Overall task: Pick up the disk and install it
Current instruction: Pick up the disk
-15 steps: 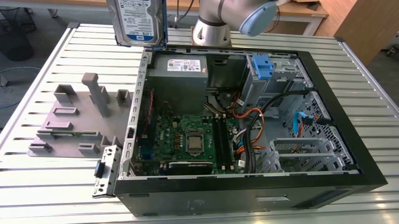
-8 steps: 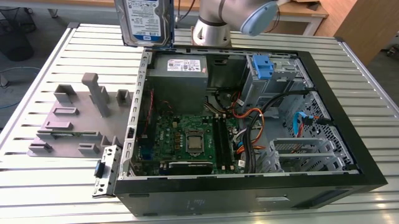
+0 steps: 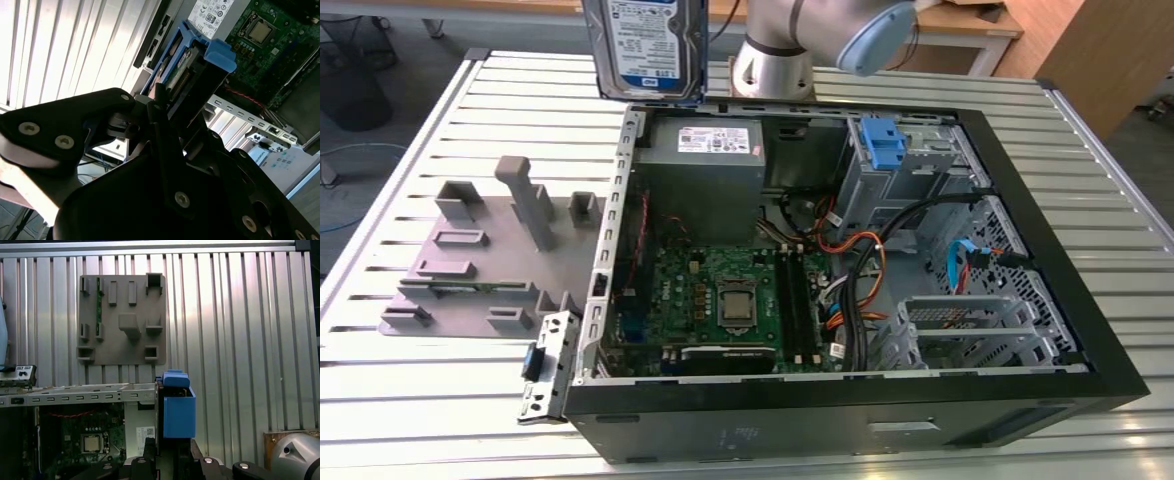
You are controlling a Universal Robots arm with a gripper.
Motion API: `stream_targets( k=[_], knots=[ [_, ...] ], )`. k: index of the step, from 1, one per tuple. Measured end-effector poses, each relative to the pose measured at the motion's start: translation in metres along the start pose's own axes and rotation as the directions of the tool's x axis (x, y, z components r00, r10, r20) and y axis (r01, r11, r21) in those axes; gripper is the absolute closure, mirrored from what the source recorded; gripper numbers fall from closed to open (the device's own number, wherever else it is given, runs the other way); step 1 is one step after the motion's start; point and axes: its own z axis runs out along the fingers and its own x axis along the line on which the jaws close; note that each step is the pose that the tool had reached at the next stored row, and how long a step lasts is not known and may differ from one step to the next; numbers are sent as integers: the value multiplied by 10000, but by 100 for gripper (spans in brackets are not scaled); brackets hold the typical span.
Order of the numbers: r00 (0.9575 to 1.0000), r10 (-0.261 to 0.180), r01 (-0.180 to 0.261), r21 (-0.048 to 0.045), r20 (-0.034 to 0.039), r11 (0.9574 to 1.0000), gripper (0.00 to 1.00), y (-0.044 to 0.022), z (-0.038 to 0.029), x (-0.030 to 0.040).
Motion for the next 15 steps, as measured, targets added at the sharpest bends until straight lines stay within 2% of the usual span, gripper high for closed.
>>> stream_targets(
  k=[15],
  knots=[
    [10000,0,0,0,0,10000,65,-229,-8,-14]
  ],
)
